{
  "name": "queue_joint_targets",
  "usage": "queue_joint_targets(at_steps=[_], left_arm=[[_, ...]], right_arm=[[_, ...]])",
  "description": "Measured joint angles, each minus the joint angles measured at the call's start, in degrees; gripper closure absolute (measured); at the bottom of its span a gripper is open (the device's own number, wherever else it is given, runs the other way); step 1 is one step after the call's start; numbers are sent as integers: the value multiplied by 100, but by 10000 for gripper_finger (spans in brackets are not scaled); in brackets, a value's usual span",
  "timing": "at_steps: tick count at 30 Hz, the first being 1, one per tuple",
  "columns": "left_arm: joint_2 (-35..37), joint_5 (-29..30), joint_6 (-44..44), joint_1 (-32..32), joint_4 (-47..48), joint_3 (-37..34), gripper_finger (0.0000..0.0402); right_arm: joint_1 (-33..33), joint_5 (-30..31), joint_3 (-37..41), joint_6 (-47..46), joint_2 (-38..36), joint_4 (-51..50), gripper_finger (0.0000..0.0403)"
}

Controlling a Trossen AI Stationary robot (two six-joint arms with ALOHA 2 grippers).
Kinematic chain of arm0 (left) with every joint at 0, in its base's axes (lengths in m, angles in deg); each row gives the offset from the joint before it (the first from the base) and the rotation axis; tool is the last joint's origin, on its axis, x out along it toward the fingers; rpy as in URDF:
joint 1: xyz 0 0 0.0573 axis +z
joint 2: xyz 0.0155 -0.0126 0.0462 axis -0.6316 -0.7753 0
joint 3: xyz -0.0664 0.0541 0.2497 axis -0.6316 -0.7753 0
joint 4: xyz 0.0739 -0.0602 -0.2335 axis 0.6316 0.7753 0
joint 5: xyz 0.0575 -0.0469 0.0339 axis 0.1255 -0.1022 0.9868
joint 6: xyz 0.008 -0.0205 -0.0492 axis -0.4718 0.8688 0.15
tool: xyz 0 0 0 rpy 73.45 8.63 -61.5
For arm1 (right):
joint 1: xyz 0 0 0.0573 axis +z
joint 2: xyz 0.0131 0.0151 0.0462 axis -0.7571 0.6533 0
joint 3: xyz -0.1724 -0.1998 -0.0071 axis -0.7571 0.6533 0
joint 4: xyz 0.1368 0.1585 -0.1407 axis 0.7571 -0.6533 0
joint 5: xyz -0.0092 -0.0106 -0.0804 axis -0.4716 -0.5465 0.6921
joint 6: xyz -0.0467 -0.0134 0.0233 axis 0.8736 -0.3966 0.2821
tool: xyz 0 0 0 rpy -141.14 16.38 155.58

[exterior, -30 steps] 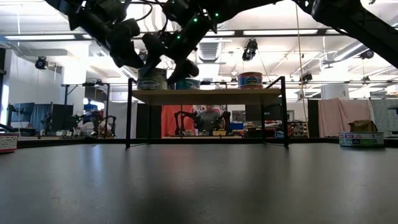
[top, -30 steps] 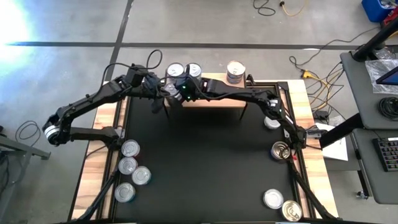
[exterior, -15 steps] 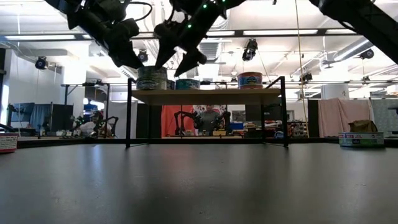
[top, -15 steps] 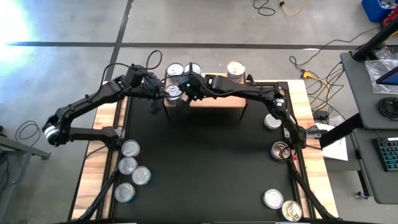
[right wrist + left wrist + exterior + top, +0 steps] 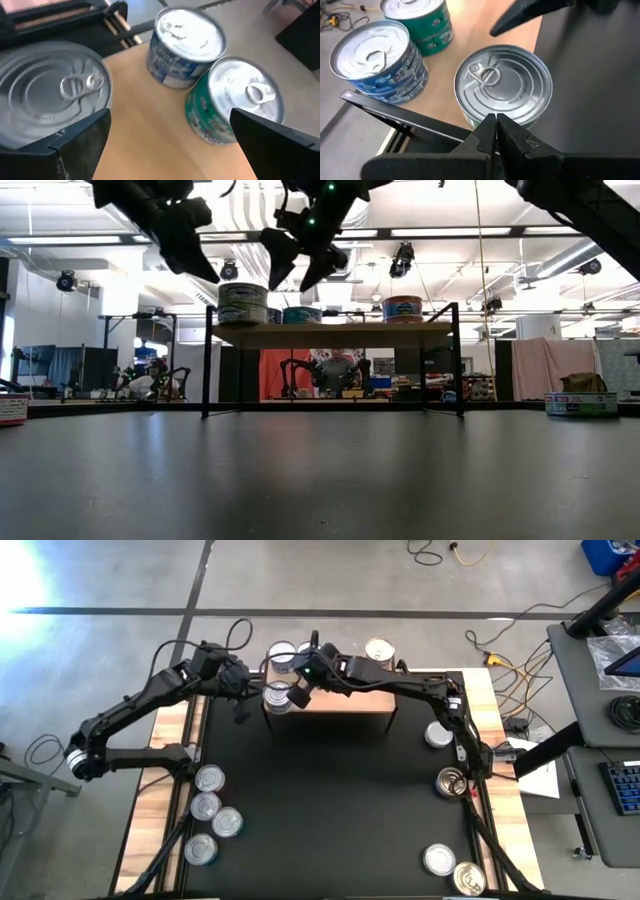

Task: Stack canned seafood by type on shelf
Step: Stack the green tuna can on top of the green tuna can

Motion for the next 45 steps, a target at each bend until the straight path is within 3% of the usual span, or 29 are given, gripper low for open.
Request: queue_joint_targets(at_steps=[6, 12, 25, 36, 45], left_arm=[[-9, -35, -19, -2, -75, -60, 402], [-198, 268, -138, -4, -108, -62, 402], [-773, 698, -302, -6, -996, 79, 402], [-450, 977, -503, 0, 518, 814, 402], [-164, 931, -461, -11, 818, 429, 402]], right_arm=[[6, -58, 2, -104, 11, -376, 3], [36, -906, 15, -291, 72, -344, 3], [273, -1364, 17, -615, 92, -215, 3], [223, -1058, 15, -497, 92, -515, 3], [190, -982, 9, -496, 107, -589, 3]])
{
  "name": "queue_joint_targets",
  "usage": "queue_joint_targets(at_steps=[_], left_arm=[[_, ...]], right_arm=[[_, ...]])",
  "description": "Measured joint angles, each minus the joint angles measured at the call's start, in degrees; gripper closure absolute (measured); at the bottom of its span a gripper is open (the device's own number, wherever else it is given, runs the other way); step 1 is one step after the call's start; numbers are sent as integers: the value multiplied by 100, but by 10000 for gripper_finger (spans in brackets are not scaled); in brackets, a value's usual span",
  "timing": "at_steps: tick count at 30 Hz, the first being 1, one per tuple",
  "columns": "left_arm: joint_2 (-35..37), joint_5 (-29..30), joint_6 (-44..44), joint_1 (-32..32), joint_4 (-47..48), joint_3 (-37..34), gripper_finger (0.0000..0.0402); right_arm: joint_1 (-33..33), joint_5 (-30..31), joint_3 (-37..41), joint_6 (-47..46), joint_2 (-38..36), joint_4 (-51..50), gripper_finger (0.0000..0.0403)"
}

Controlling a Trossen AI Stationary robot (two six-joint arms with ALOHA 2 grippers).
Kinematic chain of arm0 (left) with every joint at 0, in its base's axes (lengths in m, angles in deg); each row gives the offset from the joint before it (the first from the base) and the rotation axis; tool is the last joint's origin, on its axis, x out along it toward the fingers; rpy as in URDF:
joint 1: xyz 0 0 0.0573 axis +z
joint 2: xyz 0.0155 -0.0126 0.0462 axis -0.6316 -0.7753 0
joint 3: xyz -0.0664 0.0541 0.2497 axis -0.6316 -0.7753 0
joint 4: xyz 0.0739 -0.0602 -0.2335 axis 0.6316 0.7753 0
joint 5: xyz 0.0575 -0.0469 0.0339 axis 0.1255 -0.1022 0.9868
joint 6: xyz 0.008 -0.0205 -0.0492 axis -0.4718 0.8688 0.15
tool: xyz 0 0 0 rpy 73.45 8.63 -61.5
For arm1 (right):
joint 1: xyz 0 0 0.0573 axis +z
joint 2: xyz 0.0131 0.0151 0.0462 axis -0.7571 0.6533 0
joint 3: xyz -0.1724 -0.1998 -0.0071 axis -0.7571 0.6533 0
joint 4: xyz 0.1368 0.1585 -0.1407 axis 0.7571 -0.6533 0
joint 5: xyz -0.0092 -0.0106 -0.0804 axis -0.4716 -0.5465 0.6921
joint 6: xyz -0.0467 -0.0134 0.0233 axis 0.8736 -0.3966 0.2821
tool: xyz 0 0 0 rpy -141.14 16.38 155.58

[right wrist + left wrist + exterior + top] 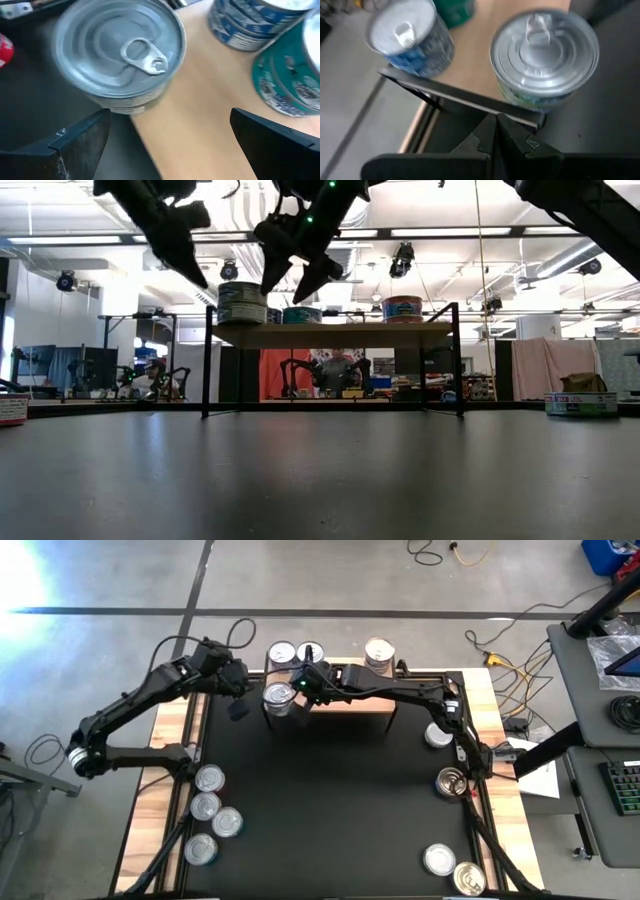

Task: Stack canned seafood by type on shelf
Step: Stack the green tuna can on top of the green tuna can

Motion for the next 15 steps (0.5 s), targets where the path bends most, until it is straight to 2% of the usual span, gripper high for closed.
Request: queue_joint_targets(at_steps=[5, 9, 13, 15], left_arm=[[-178, -4, 78, -15, 87, -111, 402], [-257, -55, 80, -15, -52, -111, 402], [-345, -833, 57, -15, -111, -111, 402], [-438, -1016, 36, -24, -114, -111, 402]], right_arm=[[-6, 563, 0, 83, -2, -343, 3], [-53, 572, 0, 85, -11, -402, 3], [-64, 527, 0, 85, -10, -216, 3], [-56, 424, 0, 74, -9, -49, 3]])
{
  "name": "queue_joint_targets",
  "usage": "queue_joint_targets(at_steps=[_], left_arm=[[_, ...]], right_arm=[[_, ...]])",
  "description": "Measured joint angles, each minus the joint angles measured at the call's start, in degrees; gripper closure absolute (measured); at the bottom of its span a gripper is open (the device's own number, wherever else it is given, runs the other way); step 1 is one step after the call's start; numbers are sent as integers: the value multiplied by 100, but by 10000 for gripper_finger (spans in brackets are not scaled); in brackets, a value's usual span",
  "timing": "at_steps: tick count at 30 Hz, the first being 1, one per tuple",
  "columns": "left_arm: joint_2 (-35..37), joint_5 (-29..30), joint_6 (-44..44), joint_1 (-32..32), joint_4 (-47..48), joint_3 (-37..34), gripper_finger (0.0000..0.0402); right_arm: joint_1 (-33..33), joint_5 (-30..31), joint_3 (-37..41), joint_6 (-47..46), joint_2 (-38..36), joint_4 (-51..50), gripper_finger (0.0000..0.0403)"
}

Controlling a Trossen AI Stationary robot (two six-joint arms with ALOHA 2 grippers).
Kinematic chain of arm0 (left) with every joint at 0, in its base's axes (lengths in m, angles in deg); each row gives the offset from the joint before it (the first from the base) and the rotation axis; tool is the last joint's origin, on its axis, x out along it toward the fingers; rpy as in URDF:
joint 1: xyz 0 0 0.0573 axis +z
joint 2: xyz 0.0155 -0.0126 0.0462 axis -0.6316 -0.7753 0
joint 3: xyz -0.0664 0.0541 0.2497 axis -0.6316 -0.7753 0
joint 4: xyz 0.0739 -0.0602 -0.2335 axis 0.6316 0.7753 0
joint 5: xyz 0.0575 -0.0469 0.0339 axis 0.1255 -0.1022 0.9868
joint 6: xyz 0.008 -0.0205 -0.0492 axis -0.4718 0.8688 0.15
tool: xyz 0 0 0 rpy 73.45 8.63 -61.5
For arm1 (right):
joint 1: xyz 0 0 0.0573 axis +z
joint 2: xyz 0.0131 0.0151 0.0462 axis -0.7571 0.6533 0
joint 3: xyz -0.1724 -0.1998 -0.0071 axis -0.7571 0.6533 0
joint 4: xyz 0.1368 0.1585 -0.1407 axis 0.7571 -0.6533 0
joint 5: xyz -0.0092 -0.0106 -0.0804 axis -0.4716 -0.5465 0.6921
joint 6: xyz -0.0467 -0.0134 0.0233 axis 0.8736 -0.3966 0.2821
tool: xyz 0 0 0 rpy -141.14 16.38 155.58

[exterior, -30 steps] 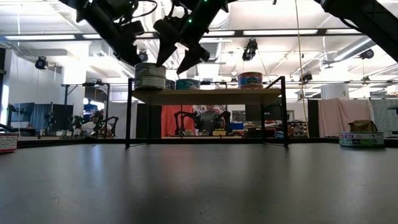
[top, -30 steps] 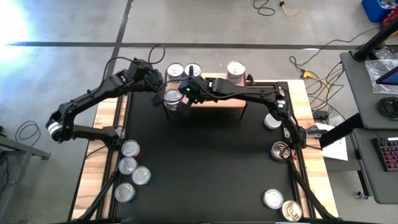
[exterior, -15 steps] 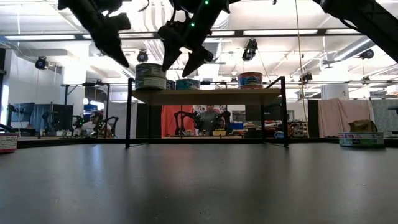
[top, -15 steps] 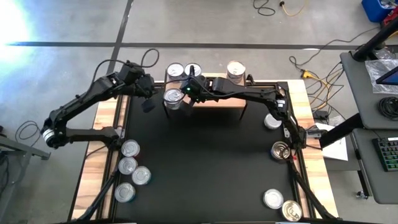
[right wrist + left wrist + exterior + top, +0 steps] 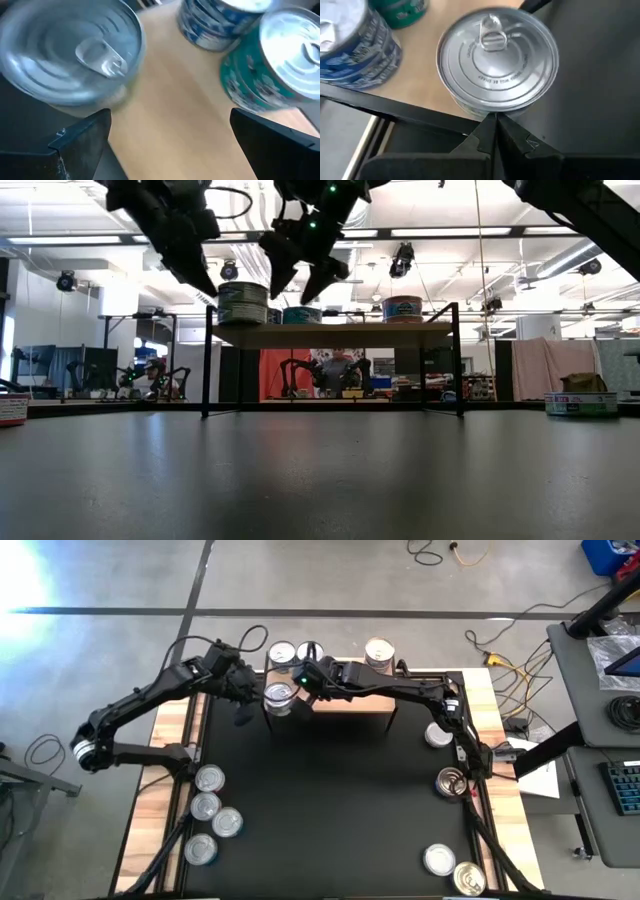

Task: Stack canned seafood by type on shelf
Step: Stack the green tuna can on top of the green tuna can

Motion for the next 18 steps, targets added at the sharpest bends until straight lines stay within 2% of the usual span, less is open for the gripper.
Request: queue_joint_targets(at_steps=[6, 11, 18], left_arm=[[-379, 131, -49, 2, -304, 0, 401], [-571, 310, -68, -12, -646, 173, 402], [-567, 489, -70, -9, -442, 631, 402]], right_arm=[[89, -957, 0, 118, 4, 409, 3], [107, -989, 0, 269, 9, 423, 3], [58, -937, 0, 320, 9, 401, 3]])
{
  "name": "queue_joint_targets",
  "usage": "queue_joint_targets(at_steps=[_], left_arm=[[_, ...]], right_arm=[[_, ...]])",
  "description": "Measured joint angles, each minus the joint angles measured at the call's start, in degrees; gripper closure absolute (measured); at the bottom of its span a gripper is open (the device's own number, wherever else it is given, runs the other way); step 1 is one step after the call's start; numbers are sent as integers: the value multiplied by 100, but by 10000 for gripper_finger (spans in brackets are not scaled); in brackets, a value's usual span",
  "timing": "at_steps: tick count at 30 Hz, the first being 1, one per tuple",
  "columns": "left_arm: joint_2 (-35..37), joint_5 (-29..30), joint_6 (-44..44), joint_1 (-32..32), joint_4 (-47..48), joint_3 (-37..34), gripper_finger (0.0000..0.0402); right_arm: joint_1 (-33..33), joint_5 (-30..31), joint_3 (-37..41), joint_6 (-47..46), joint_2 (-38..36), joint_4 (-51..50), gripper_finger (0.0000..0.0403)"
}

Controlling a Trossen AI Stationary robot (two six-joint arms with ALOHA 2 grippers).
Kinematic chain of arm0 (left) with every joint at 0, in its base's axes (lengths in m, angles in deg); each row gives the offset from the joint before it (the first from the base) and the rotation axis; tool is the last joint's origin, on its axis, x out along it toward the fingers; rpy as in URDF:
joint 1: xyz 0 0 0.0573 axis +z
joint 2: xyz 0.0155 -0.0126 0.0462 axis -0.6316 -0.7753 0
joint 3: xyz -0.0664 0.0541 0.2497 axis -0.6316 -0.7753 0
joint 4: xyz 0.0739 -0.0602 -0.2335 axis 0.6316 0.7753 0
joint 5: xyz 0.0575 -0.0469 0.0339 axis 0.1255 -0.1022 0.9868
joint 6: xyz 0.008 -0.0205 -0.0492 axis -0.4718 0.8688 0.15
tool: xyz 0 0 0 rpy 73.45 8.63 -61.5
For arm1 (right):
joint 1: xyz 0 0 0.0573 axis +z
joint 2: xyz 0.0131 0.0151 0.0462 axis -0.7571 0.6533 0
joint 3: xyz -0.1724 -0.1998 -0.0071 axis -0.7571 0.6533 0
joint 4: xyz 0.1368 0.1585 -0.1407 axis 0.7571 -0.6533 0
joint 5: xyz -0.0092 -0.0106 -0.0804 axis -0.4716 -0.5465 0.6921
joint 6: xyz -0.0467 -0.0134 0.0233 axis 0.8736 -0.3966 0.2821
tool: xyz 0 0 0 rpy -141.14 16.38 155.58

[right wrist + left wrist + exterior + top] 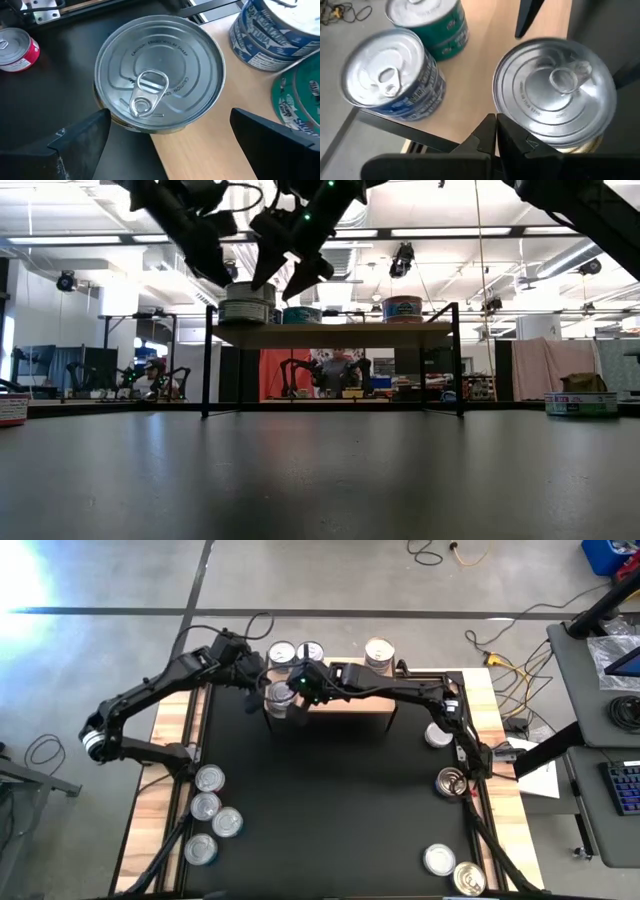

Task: Stack canned seafood by type on shelf
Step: Stack the green tuna can on top of the green tuna can

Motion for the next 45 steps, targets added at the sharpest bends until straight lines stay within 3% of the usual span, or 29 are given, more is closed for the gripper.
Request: queue_joint_targets(at_steps=[7, 19, 30, 45], left_arm=[[227, 123, 121, 0, 447, 144, 402], [-88, 286, 437, 0, -8, -123, 402], [127, 291, 716, -133, 693, -126, 402], [295, 270, 962, -136, 686, -126, 402]], right_arm=[[0, -15, 0, 238, 0, -19, 3], [-18, -60, 0, 882, 0, -51, 3], [-192, 332, 0, 977, 0, -57, 3], [-388, 364, 0, 1156, 0, -39, 3]])
